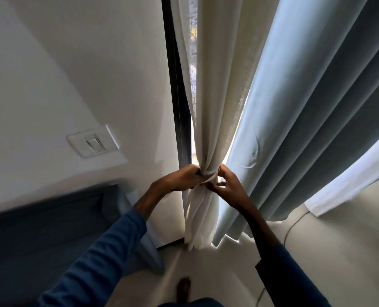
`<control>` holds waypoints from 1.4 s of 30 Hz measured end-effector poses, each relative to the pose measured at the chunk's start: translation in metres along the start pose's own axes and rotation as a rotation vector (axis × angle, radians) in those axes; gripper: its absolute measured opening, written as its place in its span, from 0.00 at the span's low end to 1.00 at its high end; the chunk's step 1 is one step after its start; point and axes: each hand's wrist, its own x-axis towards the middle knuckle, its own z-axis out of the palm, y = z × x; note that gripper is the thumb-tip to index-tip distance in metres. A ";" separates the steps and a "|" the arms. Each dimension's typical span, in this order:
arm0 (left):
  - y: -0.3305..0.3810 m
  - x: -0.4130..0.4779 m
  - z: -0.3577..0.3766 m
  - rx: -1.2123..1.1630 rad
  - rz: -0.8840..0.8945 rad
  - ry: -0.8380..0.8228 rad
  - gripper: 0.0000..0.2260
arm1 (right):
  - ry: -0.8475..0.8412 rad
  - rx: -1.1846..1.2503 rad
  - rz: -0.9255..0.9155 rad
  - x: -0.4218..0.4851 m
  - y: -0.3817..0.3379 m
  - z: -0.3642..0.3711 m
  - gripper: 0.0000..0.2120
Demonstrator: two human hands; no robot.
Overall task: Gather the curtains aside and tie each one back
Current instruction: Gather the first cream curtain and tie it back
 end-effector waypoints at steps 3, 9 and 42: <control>-0.001 -0.006 -0.002 -0.028 -0.016 -0.051 0.15 | 0.052 -0.037 -0.024 0.001 -0.003 0.008 0.15; -0.019 -0.016 -0.004 0.157 0.139 0.073 0.08 | 0.044 -0.055 0.017 0.000 0.006 0.003 0.11; 0.009 0.000 0.017 -0.110 0.157 0.171 0.18 | 0.071 0.415 0.241 -0.009 0.014 -0.009 0.27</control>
